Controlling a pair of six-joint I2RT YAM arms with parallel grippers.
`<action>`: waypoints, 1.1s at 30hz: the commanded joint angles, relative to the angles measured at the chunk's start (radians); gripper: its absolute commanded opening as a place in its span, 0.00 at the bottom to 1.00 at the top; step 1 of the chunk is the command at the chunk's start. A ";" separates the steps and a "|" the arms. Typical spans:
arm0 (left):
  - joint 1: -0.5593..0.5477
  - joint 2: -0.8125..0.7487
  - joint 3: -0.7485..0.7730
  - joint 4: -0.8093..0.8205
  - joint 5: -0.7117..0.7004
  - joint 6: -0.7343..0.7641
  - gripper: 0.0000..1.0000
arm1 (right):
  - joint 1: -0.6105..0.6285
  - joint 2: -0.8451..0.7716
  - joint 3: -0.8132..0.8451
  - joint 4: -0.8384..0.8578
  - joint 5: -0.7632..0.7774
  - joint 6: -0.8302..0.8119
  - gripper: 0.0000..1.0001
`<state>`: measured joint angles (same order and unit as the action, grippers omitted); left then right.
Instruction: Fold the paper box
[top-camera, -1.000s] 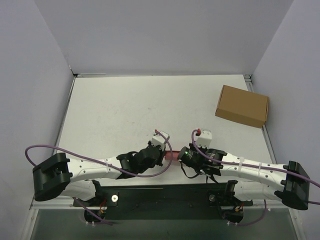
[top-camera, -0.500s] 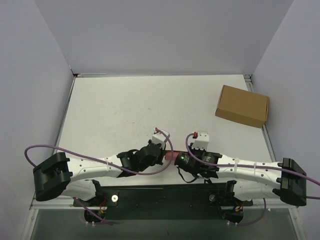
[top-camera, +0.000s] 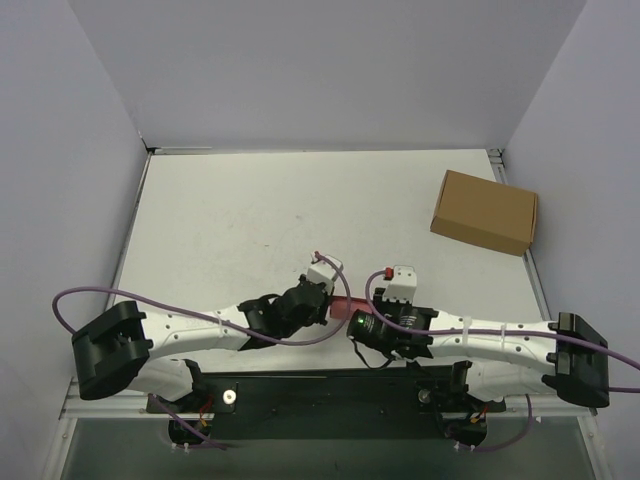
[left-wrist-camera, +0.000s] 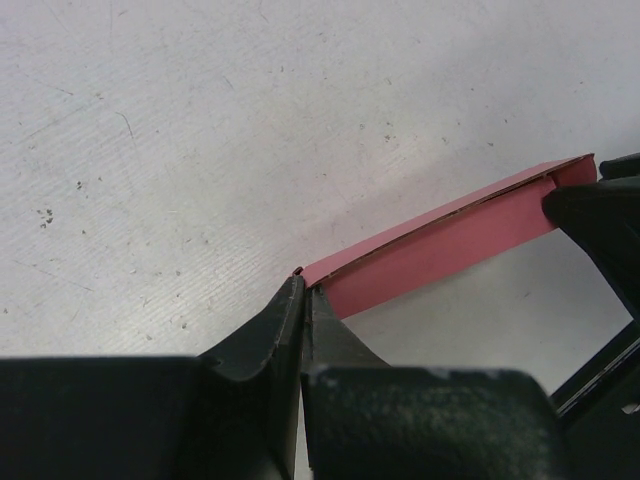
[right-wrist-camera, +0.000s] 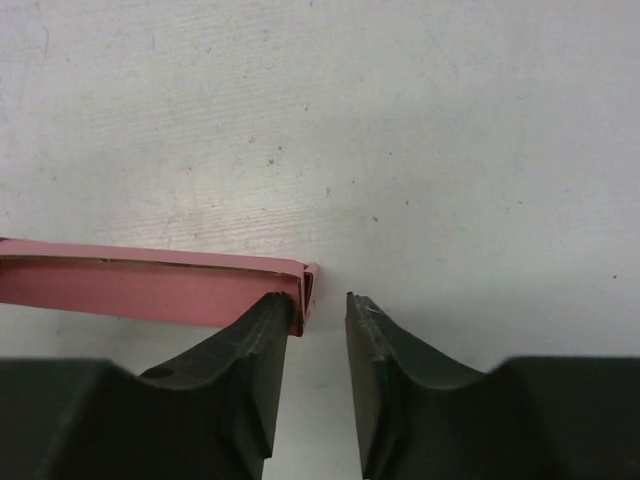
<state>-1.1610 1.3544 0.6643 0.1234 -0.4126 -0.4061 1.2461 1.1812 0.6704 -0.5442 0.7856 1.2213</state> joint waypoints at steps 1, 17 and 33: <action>0.004 0.069 -0.020 -0.237 0.035 0.053 0.00 | 0.016 -0.023 0.023 -0.149 -0.164 -0.029 0.38; 0.004 0.098 0.004 -0.265 0.043 0.067 0.00 | -0.154 -0.359 -0.040 -0.111 -0.325 -0.008 0.53; 0.004 0.117 0.020 -0.271 0.055 0.053 0.00 | -0.237 -0.315 -0.003 0.036 -0.370 -0.238 0.24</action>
<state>-1.1610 1.4029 0.7231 0.0849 -0.4152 -0.3546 1.0149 0.8436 0.6231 -0.5514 0.4183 1.0439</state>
